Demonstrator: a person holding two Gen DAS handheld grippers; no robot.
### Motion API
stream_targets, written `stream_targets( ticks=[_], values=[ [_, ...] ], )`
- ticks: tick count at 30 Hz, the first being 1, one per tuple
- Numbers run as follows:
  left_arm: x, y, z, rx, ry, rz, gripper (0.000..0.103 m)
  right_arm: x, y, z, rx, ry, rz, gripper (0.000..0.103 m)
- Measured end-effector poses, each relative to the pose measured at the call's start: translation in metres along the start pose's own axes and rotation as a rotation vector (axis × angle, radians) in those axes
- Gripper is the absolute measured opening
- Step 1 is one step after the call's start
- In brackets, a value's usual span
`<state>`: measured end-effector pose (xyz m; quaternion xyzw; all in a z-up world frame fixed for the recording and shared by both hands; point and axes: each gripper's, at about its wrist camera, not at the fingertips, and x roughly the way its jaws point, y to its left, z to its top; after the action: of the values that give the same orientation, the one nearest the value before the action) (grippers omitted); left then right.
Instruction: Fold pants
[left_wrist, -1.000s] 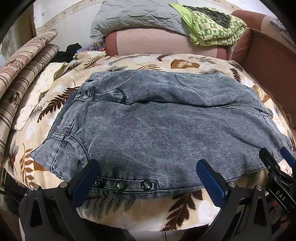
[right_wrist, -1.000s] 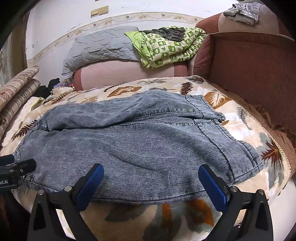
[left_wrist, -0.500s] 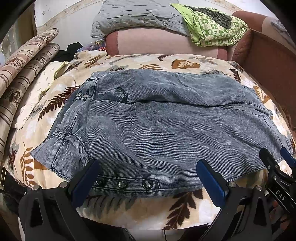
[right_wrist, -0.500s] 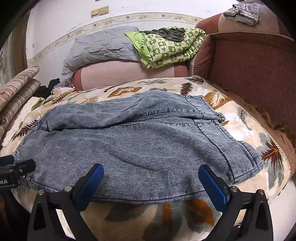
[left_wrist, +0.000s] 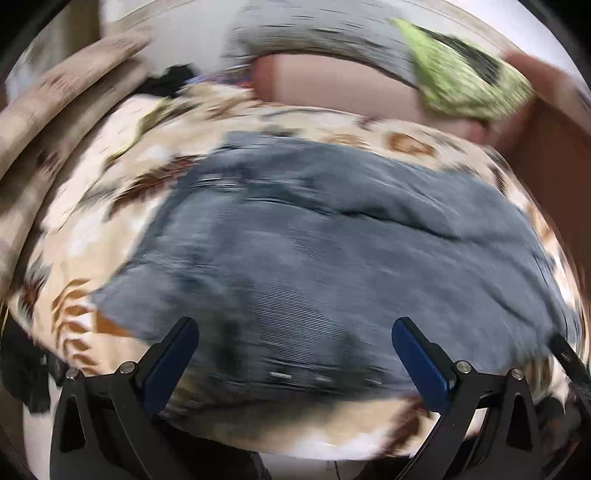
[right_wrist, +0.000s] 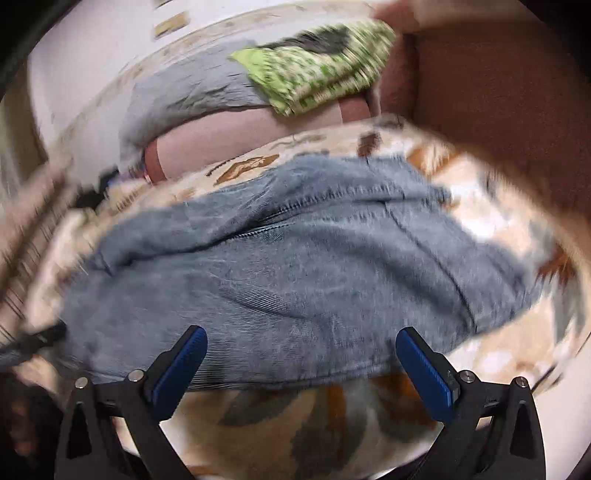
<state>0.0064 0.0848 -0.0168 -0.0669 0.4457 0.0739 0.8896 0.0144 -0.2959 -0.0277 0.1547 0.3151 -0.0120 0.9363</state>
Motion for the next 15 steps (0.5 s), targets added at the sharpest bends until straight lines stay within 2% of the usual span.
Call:
stream_targets(
  ticks=[2, 4, 8, 12, 14, 15],
  values=[
    [0.005, 0.029, 0.008, -0.061, 0.012, 0.048, 0.103, -0.006, -0.023, 0.005, 0.081, 0.036, 0.033, 0.103],
    [0.015, 0.057, 0.015, -0.114, 0.048, 0.068, 0.103, -0.011, -0.055, 0.013, 0.169, 0.073, 0.016, 0.103],
    [0.034, 0.087, 0.022, -0.196, 0.105, 0.058, 0.103, -0.022, -0.116, 0.031, 0.328, 0.060, -0.031, 0.103],
    [0.048, 0.100, 0.021, -0.245, 0.118, -0.010, 0.103, -0.011, -0.143, 0.045, 0.426, 0.075, 0.038, 0.103],
    [0.061, 0.105, 0.017, -0.273, 0.172, -0.034, 0.103, 0.000, -0.143, 0.049, 0.431, 0.101, 0.068, 0.097],
    [0.062, 0.107, 0.015, -0.280, 0.162, -0.044, 0.103, 0.005, -0.140, 0.051, 0.418, 0.120, 0.055, 0.080]
  ],
)
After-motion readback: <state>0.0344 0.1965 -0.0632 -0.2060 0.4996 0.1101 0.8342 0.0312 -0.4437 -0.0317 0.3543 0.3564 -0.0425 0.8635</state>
